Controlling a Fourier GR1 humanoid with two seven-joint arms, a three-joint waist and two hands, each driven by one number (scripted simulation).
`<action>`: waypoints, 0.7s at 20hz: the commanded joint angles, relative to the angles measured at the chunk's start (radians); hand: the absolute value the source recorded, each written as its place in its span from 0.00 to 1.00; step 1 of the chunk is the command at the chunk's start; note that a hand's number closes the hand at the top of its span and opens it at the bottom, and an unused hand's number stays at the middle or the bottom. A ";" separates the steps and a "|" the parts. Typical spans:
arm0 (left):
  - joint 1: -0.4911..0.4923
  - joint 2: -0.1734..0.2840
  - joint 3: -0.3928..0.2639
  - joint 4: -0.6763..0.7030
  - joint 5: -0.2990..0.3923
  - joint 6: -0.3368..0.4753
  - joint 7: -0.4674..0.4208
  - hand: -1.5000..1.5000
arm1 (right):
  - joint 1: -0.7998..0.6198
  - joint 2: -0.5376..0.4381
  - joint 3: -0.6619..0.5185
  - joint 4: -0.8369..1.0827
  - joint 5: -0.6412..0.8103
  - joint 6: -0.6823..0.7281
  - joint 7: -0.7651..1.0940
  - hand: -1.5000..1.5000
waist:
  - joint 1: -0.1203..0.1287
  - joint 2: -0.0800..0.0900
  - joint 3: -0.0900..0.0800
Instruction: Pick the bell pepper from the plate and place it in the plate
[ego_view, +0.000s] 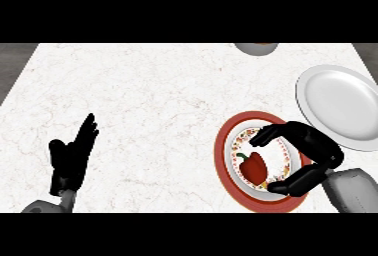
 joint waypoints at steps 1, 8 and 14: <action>-0.060 -0.010 -0.013 0.022 -0.024 0.014 0.059 0.50 | -0.001 -0.102 0.043 0.091 0.160 0.125 -0.273 0.00 | 0.008 -0.001 -0.001; -0.015 0.005 0.003 -0.003 -0.019 -0.007 0.060 0.50 | -0.097 -0.219 0.128 -0.008 0.467 -0.133 -0.258 0.00 | 0.011 -0.012 -0.005; -0.016 -0.018 0.021 0.031 -0.040 -0.019 0.026 0.50 | -0.150 -0.276 0.201 0.002 0.621 -0.136 -0.243 0.00 | 0.006 -0.011 -0.006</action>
